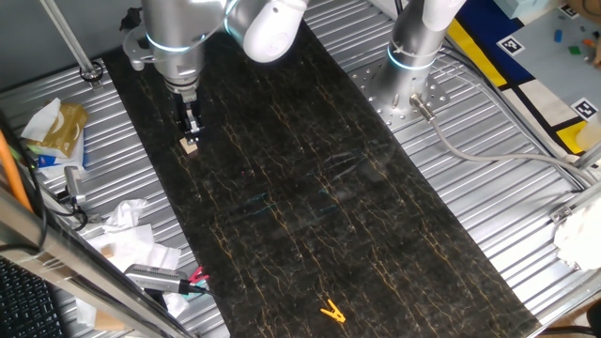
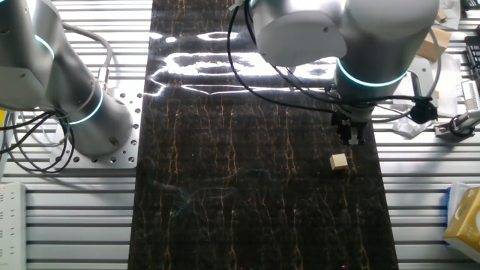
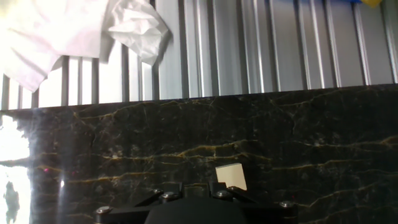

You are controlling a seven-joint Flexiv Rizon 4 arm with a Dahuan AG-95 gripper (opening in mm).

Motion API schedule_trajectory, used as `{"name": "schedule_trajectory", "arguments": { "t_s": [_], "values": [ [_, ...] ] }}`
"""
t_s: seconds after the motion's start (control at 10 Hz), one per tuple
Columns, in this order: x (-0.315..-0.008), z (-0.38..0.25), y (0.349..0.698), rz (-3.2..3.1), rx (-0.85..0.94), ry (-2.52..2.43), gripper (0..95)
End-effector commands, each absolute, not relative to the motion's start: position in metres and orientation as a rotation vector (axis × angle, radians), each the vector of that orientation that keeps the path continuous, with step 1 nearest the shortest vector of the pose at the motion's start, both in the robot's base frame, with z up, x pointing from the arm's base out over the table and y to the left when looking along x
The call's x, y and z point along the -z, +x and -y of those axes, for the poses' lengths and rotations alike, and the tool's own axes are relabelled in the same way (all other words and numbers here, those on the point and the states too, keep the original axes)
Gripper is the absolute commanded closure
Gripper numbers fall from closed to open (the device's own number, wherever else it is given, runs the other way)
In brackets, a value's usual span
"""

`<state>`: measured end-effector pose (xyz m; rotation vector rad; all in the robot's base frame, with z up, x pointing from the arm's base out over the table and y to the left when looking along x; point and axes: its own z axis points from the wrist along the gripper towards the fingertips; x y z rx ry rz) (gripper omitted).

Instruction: Hold a small block with the gripper and sweep it from left to right on the table

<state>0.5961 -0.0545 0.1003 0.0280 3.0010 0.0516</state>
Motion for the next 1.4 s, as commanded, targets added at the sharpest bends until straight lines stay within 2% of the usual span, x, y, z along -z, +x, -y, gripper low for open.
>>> {"name": "schedule_trajectory", "arguments": {
  "t_s": [0.1, 1.3, 1.4],
  "values": [
    [-0.0995, 0.0551, 0.5962, -2.995, -0.041, 0.032, 76.0],
    [-0.0992, 0.0551, 0.5962, -3.007, -0.010, 0.009, 76.0],
    [-0.0992, 0.0551, 0.5962, -3.007, -0.012, 0.013, 95.0]
  ]
}}
